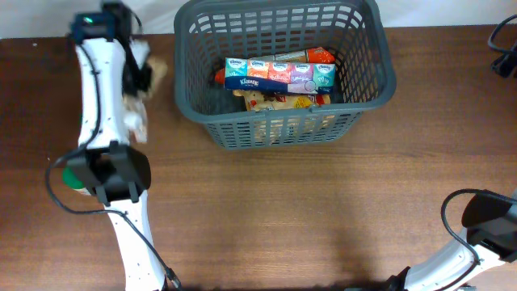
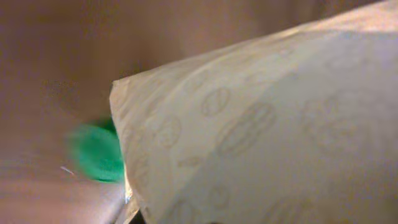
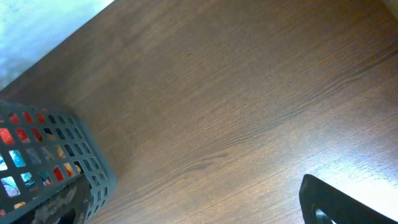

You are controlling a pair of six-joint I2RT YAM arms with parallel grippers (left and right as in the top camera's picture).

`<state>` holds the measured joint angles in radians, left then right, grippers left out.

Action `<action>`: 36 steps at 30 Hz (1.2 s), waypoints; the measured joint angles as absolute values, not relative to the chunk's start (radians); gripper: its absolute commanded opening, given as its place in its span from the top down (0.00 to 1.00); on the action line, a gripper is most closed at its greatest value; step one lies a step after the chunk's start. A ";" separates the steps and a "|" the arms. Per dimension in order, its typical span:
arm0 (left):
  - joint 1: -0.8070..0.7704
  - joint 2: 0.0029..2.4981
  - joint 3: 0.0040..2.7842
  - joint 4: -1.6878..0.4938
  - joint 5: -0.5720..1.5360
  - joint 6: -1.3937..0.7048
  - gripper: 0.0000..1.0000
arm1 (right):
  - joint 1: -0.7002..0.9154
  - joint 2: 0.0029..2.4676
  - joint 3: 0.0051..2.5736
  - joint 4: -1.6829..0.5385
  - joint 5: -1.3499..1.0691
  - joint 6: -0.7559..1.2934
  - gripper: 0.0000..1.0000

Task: Pack container
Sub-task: 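Drop the snack wrapper into the basket with the left gripper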

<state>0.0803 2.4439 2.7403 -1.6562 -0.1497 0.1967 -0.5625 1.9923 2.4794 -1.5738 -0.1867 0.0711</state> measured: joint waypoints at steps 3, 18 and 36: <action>0.075 2.379 2.992 -1.596 -0.154 0.190 0.98 | -0.562 1.993 2.479 -1.574 -0.187 0.071 0.01; -0.360 2.152 2.978 -1.309 0.145 0.727 0.98 | -0.562 1.993 2.479 -1.575 -0.187 0.072 0.01; -0.629 2.326 2.694 -1.333 -0.075 0.644 0.01 | -0.562 1.993 2.479 -1.575 -0.187 0.072 0.01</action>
